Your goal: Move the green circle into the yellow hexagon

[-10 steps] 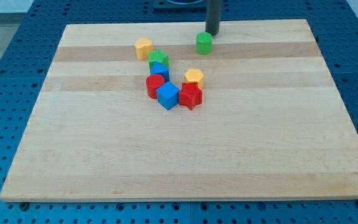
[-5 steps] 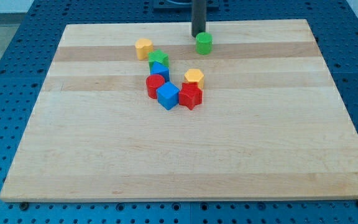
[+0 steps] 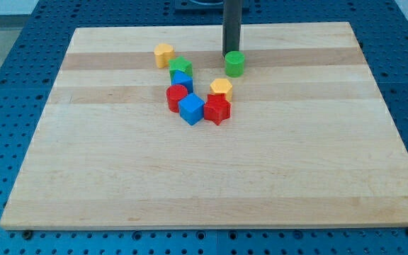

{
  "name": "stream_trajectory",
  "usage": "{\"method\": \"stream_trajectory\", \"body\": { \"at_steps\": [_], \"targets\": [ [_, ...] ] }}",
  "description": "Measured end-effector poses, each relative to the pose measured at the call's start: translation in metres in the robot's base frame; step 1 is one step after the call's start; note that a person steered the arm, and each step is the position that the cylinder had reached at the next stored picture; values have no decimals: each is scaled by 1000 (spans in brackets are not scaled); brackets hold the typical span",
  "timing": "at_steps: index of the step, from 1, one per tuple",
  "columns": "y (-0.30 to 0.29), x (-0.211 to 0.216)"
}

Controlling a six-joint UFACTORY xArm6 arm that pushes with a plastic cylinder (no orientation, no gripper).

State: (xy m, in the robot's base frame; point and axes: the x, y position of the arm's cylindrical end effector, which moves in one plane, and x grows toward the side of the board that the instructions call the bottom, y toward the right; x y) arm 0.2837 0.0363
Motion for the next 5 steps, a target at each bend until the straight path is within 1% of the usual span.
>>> {"method": "stream_trajectory", "body": {
  "at_steps": [3, 5],
  "targets": [
    [8, 6],
    [26, 10]
  ]
}}
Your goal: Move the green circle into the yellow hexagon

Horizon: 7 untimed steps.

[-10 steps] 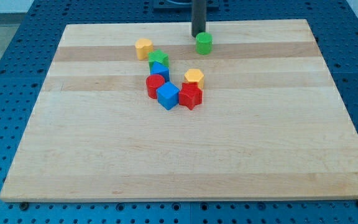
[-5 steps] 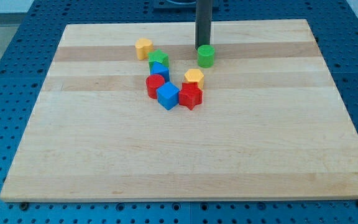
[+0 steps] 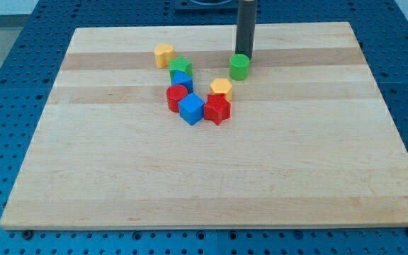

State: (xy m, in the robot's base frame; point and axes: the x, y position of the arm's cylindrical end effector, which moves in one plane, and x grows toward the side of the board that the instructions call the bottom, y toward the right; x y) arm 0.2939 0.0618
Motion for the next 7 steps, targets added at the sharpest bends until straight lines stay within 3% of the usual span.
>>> {"method": "stream_trajectory", "body": {
  "at_steps": [7],
  "targets": [
    [14, 36]
  ]
}}
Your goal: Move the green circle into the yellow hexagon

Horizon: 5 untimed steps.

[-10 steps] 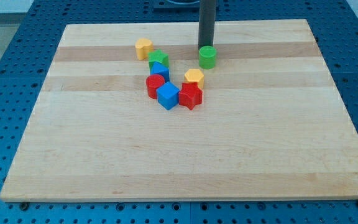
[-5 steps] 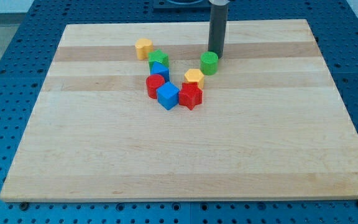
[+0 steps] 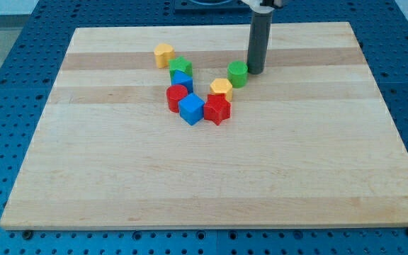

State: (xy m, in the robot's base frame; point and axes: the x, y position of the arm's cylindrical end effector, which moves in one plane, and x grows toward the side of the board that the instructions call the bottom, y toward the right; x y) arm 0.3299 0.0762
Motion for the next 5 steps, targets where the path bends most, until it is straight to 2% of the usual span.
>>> {"method": "stream_trajectory", "body": {
  "at_steps": [5],
  "targets": [
    [-24, 7]
  ]
}}
